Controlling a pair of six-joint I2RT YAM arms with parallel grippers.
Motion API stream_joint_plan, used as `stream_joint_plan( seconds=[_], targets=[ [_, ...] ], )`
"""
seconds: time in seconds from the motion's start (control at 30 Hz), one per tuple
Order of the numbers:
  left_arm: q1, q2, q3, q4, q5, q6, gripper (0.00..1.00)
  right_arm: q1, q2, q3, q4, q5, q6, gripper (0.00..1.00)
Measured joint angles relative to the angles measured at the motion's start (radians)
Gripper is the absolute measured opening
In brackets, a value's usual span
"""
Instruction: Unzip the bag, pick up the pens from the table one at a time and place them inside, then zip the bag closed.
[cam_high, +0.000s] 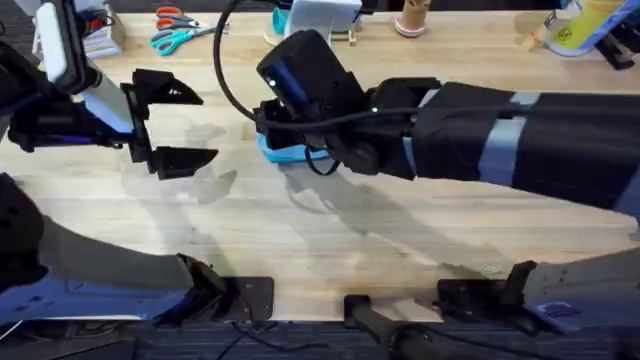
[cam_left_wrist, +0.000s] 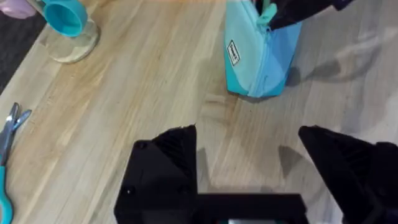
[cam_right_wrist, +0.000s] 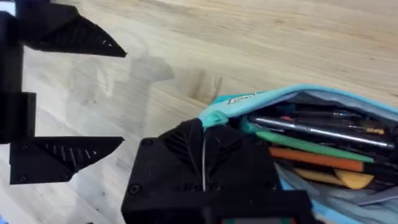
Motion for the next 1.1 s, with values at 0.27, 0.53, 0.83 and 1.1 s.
stream_joint_plan(
  seconds=[0.27, 0.53, 0.83, 1.1],
  targets=[
    [-0.04, 0.0, 0.0, 0.0, 0.04, 0.0, 0.995, 0.0, 0.0, 0.0, 0.0, 0.0, -0.021, 0.029],
    [-0.213, 0.0, 0.0, 0.079, -0.021, -0.05, 0.995, 0.0, 0.0, 0.0, 0.0, 0.0, -0.021, 0.03],
    [-0.285, 0.0, 0.0, 0.178, -0.041, -0.21, 0.994, 0.0, 0.0, 0.0, 0.0, 0.0, -0.021, 0.03],
    [-0.295, 0.11, 0.004, 0.209, -0.002, -0.327, 0.993, 0.0, 0.0, 0.0, 0.0, 0.0, -0.021, 0.03]
  ],
)
